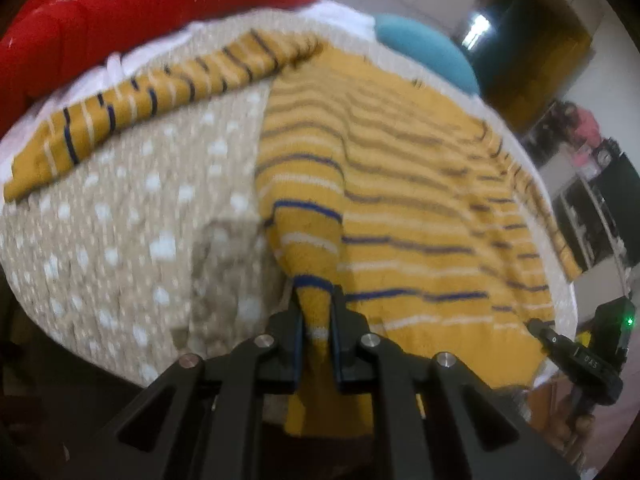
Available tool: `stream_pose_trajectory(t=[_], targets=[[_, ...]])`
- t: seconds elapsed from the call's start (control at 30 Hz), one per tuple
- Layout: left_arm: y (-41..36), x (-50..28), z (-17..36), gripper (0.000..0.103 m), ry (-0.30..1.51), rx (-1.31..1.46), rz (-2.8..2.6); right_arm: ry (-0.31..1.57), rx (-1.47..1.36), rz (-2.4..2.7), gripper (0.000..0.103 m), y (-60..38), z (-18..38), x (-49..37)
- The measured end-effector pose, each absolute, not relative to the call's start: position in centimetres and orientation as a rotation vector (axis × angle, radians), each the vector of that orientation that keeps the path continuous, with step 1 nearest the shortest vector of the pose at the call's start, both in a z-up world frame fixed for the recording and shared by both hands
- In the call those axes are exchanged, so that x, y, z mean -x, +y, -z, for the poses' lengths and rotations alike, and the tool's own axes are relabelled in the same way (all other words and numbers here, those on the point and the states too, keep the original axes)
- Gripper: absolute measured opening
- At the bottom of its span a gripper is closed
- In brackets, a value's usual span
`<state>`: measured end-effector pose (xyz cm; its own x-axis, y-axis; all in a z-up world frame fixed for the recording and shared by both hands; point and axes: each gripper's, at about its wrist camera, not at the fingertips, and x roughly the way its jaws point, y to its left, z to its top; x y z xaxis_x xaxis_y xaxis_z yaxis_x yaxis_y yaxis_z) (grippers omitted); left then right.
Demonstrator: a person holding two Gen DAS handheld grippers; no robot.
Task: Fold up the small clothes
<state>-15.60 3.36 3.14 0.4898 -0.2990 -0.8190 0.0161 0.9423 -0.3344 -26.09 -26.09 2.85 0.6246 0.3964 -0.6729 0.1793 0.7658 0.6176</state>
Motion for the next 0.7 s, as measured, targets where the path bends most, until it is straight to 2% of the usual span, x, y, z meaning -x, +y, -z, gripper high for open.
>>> stream_pose_trajectory(t=[0.1,0.17,0.2,0.23,0.33,0.57,0.7], targets=[[3.8,16.0,-3.7,0.016,1.021,0.303,0.204,0.929,-0.685,-0.121,0.016,-25.6,-2.3,26.4],[4.0,16.3,-4.6,0.029,0.983,0.287,0.194,0.920,-0.667,-0.117,0.019,-25.5,-2.7,26.5],[4.2,16.3,-5.0,0.039,0.961,0.278,0.181,0.916,-0.652,-0.111,0.021,-25.6,-3.0,26.7],[4.6,16.5,-5.6,0.045,0.931,0.264,0.158,0.912,-0.635,-0.104,0.026,-25.7,-3.3,26.9],[5.9,16.8,-6.2,0.058,0.890,0.248,0.101,0.894,-0.580,-0.067,0.035,-26.4,-4.1,27.8],[11.6,16.7,-6.7,0.068,0.849,0.265,-0.096,0.850,-0.497,0.023,0.041,-27.3,-5.5,27.9],[15.5,15.8,-7.4,0.082,0.783,0.229,-0.225,0.836,-0.432,0.043,0.047,-26.9,-6.6,27.0]])
